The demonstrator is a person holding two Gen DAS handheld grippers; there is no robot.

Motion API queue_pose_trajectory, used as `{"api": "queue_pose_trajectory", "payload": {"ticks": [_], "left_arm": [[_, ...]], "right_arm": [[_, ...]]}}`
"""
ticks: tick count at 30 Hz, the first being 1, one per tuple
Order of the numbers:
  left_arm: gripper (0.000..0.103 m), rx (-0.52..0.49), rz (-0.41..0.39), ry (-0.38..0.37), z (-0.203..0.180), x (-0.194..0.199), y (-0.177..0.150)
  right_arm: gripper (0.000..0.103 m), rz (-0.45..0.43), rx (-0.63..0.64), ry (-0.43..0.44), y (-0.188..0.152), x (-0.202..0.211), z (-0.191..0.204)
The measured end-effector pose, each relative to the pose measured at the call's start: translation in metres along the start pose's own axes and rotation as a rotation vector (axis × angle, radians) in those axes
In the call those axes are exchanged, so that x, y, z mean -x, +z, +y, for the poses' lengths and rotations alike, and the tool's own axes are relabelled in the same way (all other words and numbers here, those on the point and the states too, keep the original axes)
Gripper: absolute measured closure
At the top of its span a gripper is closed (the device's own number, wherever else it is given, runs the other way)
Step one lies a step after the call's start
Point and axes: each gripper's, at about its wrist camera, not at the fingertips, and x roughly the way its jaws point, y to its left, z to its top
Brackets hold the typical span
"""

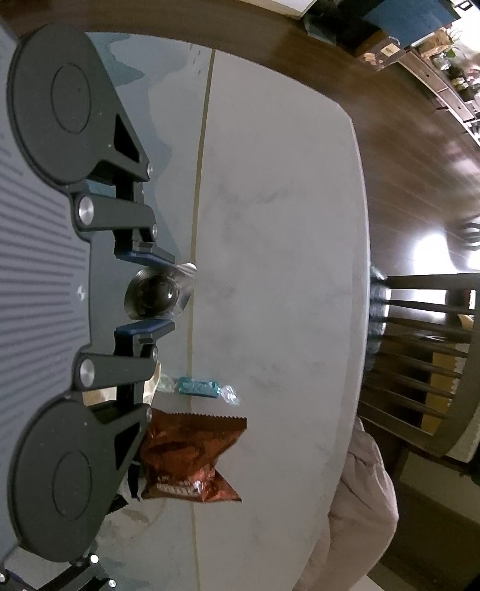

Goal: Organize snacks
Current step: 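Carry the dark chocolate bar and the dark candy over the box with both tools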

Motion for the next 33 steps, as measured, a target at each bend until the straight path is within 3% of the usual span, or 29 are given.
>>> {"api": "queue_pose_trajectory", "payload": {"ticks": [7, 19, 33], "left_arm": [[0.073, -0.004, -0.044, -0.020, 0.000, 0.040, -0.005], [0.073, -0.047, -0.143, -0.058, -0.006, 0.145, -0.033], [0.073, -0.152, -0.148, -0.097, -0.001, 0.226, -0.114]], "right_arm": [[0.046, -0.064, -0.040, -0.003, 0.000, 0.043, 0.007], [0.046, -0.186, -0.106, -0.079, -0.006, 0.139, 0.042], [0.046, -0.229, -0.147, -0.076, -0.040, 0.204, 0.101]]}}
